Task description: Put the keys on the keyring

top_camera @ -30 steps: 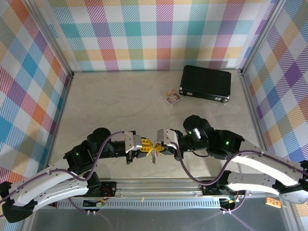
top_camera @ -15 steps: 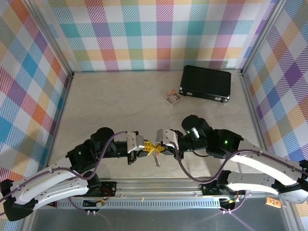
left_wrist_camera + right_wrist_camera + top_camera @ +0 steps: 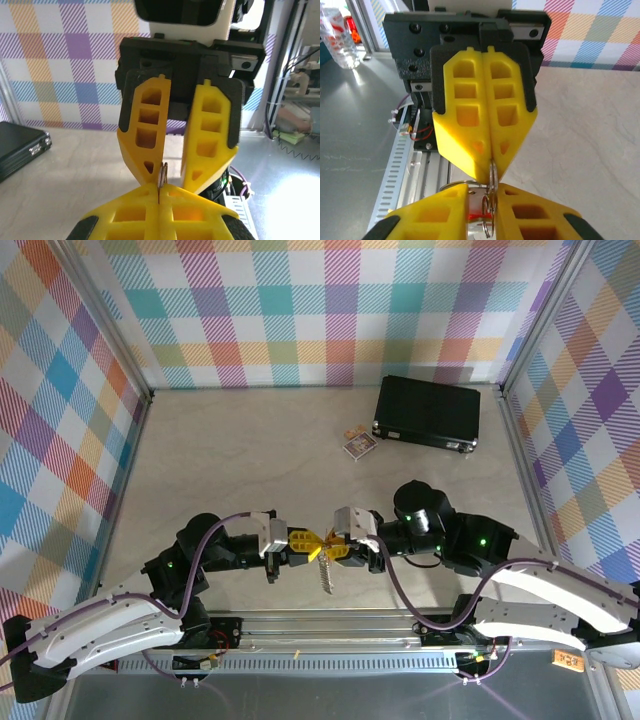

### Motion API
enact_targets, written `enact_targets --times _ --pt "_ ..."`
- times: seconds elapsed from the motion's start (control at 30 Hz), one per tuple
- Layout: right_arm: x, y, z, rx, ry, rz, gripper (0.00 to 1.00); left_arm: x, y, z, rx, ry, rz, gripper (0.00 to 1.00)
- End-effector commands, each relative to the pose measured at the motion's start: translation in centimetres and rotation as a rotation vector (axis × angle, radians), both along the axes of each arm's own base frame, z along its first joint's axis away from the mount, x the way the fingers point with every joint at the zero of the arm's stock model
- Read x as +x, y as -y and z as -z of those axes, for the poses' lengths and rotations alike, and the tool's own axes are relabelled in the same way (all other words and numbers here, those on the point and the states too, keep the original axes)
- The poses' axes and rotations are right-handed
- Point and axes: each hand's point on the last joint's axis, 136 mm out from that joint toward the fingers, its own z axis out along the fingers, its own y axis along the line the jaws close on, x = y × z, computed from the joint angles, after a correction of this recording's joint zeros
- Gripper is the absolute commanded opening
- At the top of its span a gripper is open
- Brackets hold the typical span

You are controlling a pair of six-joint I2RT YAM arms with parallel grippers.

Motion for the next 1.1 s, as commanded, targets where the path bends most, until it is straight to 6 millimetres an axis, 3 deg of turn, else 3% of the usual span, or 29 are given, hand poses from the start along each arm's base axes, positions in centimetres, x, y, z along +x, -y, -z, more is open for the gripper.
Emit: enact_targets --times 0.0,0.27,0.43,0.57,0.93,1.07 --pt "-0.6 -0.2 -0.8 0.053 -0.008 -0.026 0.16 -0.9 -0.1 -2.9 -0.136 0.033 0.046 0.0" --pt "-0.3 -0.2 -2.0 0.116 0.034 -0.009 0.03 -1.6 -0.6 -4.2 -0.24 0.023 0.076 0.0" --pt "-0.3 -0.1 -2.4 0.114 0.055 -0.012 0.0 -0.5 -0.3 -2.4 -0.145 0.024 0.014 0.0" --pt "0.1 -0.4 -1.4 0.037 0.053 -0.015 0.0 1.4 -0.6 0.5 -0.002 0.055 -0.099 0.21" --pt "0.6 -1.2 1.5 -0.132 0.016 -0.022 0.0 2.0 -1.1 1.7 0.15 0.063 -0.146 0.21" --pt "0.7 -1.8 2.1 -0.162 -0.001 -0.026 0.0 2.2 -1.1 1.7 0.162 0.062 -0.151 0.13"
